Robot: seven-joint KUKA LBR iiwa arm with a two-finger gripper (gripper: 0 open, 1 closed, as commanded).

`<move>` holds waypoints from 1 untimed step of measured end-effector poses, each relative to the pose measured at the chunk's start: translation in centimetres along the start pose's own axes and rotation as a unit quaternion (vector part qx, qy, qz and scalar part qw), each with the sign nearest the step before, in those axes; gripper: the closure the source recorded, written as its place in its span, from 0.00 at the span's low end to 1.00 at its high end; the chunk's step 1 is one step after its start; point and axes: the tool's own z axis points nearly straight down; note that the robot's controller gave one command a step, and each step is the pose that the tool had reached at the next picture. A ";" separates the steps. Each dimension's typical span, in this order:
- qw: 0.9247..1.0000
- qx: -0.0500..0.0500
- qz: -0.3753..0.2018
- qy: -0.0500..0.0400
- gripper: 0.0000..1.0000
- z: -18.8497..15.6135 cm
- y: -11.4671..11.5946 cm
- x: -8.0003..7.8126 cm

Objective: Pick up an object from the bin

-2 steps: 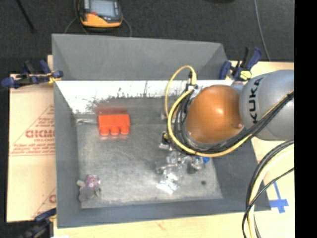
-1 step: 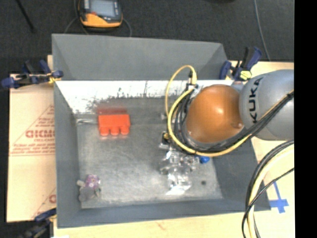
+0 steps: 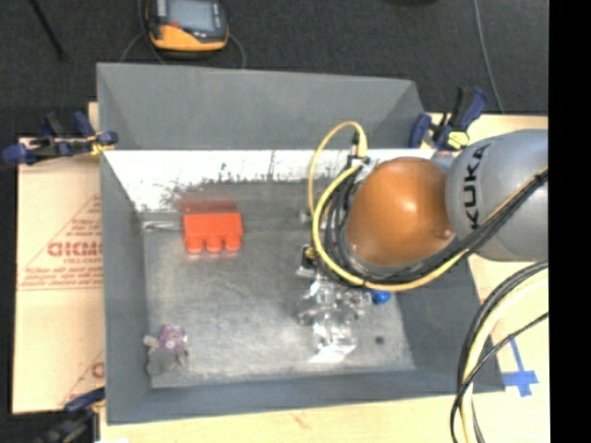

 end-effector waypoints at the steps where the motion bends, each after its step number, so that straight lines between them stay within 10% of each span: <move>1: 1.000 0.000 0.001 0.000 1.00 0.0 0.0 0.0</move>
Offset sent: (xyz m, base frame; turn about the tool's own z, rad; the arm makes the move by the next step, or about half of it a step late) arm 0.0000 0.0000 0.0000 0.0000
